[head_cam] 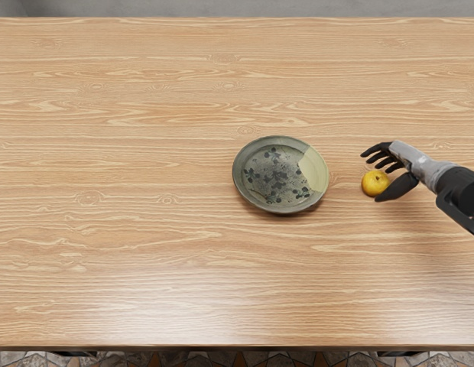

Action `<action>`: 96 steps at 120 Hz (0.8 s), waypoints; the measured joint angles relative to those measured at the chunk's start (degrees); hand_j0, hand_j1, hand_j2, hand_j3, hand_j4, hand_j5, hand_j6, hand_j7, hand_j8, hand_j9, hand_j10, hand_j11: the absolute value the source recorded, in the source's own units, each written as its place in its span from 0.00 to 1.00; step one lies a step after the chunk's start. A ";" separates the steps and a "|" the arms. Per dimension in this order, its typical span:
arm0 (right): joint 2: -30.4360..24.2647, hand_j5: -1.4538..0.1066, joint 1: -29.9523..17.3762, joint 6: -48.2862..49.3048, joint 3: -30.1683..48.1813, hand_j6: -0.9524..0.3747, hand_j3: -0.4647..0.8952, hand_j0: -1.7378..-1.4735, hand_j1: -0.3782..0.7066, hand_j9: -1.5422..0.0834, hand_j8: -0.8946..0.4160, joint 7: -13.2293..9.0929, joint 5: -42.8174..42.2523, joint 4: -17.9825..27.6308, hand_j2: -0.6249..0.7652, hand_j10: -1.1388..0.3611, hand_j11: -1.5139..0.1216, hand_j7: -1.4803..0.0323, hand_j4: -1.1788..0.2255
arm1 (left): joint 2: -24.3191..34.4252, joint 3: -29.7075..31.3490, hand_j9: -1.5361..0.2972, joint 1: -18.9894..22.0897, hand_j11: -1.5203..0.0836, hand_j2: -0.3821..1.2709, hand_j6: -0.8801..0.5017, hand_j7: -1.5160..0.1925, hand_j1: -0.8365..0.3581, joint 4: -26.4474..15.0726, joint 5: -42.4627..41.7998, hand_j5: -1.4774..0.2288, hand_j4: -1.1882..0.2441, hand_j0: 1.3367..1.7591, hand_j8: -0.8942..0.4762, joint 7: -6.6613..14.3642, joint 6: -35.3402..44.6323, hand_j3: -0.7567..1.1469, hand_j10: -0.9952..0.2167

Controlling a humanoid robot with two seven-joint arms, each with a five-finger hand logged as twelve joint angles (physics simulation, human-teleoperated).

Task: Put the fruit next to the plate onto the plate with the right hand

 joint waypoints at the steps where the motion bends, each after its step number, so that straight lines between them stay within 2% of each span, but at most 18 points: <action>1: 0.00 0.63 0.02 0.01 0.00 0.45 0.34 0.30 0.42 0.66 0.41 0.00 0.01 -0.02 0.40 0.52 0.64 0.67 0.58 | 0.00 0.00 0.82 0.00 0.93 0.23 0.62 0.87 0.97 0.00 0.00 0.85 0.81 0.76 0.64 0.00 0.00 0.40 0.80; 96: 1.80 0.58 0.10 0.42 -0.13 0.39 0.34 0.30 0.49 0.61 0.36 0.05 0.06 -1.41 0.39 0.47 0.59 0.61 0.53 | 0.00 0.00 0.82 0.00 0.93 0.23 0.62 0.87 0.97 -0.02 0.00 0.85 0.81 0.76 0.64 0.00 0.00 0.40 0.80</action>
